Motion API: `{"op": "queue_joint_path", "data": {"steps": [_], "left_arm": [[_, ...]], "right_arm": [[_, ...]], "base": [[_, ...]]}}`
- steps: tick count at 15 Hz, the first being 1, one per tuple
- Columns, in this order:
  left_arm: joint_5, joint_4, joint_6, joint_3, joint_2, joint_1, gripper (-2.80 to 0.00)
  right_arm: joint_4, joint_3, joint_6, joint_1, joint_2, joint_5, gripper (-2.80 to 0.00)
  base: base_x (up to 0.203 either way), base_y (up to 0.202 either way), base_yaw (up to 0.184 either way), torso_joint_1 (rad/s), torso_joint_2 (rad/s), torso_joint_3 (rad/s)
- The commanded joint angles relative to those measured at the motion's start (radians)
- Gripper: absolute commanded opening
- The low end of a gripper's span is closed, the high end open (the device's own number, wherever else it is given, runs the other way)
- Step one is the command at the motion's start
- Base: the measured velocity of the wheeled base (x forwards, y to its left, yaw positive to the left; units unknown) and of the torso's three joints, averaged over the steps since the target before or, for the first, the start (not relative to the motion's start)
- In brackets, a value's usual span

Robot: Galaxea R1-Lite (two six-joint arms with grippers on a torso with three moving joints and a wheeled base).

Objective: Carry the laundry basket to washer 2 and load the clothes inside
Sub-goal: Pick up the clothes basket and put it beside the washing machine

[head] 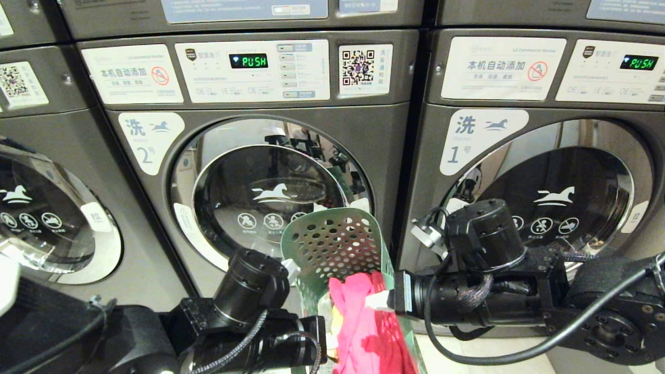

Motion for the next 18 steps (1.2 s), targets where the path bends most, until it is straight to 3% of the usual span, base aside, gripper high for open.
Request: {"op": "queue_joint_path", "data": {"steps": [1, 18], "left_arm": [[-0.001, -0.002, -0.004, 0.0, 0.002, 0.0, -2.8], [0.001, -0.092, -0.002, -0.003, 0.037, 0.0, -2.8]], "right_arm": [[-0.002, 0.0, 0.004, 0.003, 0.002, 0.002, -2.8], [-0.095, 0.03, 0.012, 0.0, 0.025, -0.002, -2.8]], "base": [[0.0, 0.0, 0.0, 0.0, 0.0, 0.0], [0.0, 0.0, 0.0, 0.0, 0.0, 0.0]]}}
